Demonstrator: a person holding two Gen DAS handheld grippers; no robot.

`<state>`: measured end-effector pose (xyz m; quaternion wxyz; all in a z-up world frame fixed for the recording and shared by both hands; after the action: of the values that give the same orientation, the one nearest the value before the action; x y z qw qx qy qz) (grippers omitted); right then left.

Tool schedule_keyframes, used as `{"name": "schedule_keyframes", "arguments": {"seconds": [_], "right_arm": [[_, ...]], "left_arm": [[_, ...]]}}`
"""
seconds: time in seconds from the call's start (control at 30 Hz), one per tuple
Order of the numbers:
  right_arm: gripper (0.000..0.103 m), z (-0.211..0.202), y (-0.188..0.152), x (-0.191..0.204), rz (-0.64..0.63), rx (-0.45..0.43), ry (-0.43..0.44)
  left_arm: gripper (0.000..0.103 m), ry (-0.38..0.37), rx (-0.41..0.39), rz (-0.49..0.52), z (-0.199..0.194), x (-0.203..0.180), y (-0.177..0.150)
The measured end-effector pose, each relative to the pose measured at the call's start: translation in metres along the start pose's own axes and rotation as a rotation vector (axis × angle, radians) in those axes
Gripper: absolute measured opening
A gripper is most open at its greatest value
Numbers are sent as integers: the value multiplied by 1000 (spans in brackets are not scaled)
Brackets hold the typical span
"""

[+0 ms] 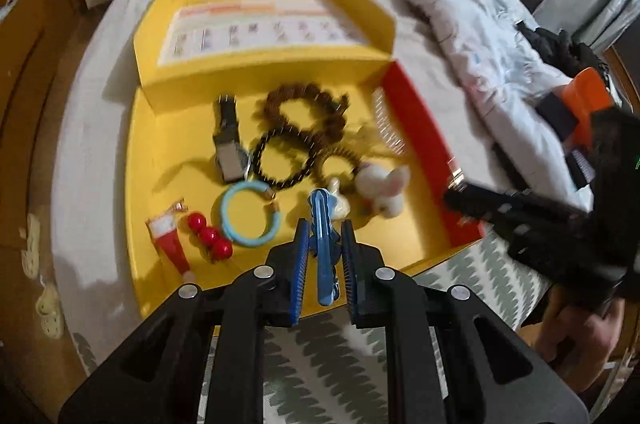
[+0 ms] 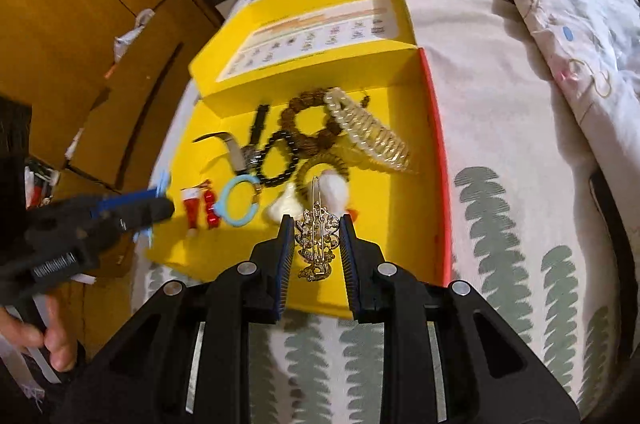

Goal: Organize jewelry
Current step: 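Carry the blue hair clip and gold pendant into the yellow box with both tools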

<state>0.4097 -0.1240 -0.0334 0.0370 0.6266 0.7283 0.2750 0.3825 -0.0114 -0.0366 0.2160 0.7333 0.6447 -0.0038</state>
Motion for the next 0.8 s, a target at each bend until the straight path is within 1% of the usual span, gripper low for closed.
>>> {"name": "schedule_keyframes", "arguments": {"seconds": [0.1, 0.13, 0.2, 0.27, 0.33, 0.4, 0.53, 0.63, 0.8], "right_arm": [[24, 6, 0, -9, 5, 11, -39], [24, 10, 0, -12, 4, 20, -53], [24, 17, -2, -12, 3, 36, -49], [24, 28, -4, -12, -7, 59, -81], [24, 37, -6, -13, -13, 80, -111], [24, 43, -9, -12, -14, 93, -121], [24, 52, -12, -10, -26, 112, -160], [24, 56, -13, -14, -24, 118, -193], [24, 64, -14, -18, -10, 134, -173]], "left_arm": [[16, -4, 34, -5, 16, 10, -6], [16, 11, 53, -1, 24, 13, -8], [16, 25, 69, -2, 34, 18, -10], [17, 44, 80, 4, 41, 25, -11], [16, 50, 95, -10, 49, 33, -13], [16, 55, 109, -19, 55, 39, -14], [17, 88, 103, 4, 62, 40, -18], [16, 98, 105, 13, 68, 39, -20], [17, 118, 108, 13, 74, 42, -20]]}}
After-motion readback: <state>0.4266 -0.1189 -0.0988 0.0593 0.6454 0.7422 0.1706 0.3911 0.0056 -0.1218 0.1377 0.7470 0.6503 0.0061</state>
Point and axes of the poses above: each gripper's, at about its wrist camera, not at the fingertips, and z roughly the way its jaws point, x to its left, y to its top, the point moved 6 cm from there along z, roughly the way its jaws point, and after that the axes turned 7 degrees about -z, right-handed, at the moved point
